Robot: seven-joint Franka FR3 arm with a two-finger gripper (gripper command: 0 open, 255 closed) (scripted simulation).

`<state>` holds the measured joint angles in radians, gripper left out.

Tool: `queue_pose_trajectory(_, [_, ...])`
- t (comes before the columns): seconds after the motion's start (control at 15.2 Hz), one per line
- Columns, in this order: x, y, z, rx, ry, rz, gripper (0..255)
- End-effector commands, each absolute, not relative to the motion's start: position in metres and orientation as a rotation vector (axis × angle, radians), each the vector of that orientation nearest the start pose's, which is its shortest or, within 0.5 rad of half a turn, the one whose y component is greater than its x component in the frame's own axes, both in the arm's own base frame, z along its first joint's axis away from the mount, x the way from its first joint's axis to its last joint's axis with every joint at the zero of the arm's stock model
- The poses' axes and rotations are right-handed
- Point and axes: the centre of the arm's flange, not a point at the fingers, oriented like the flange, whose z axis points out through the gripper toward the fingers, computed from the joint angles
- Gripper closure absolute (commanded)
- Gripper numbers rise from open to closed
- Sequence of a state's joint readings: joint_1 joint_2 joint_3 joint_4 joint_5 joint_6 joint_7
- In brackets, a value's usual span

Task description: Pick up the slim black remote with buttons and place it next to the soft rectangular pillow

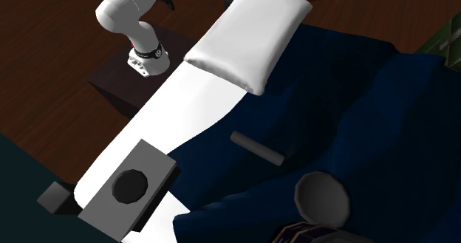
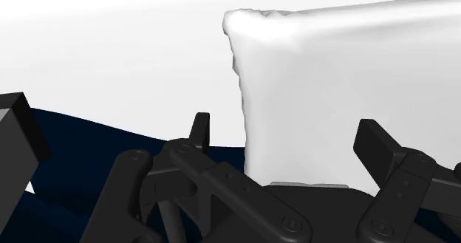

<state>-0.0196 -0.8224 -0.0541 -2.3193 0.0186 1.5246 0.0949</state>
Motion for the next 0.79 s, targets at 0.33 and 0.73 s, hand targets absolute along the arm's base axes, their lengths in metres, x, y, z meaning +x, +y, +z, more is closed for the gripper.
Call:
queue_pose_trajectory(0.33, [0.340, -0.055, 0.579, -3.072, 0.220, -0.033, 0])
queue_pose_trajectory(0.73, [0.399, -0.090, 0.537, -3.069, 0.205, -0.025, 0])
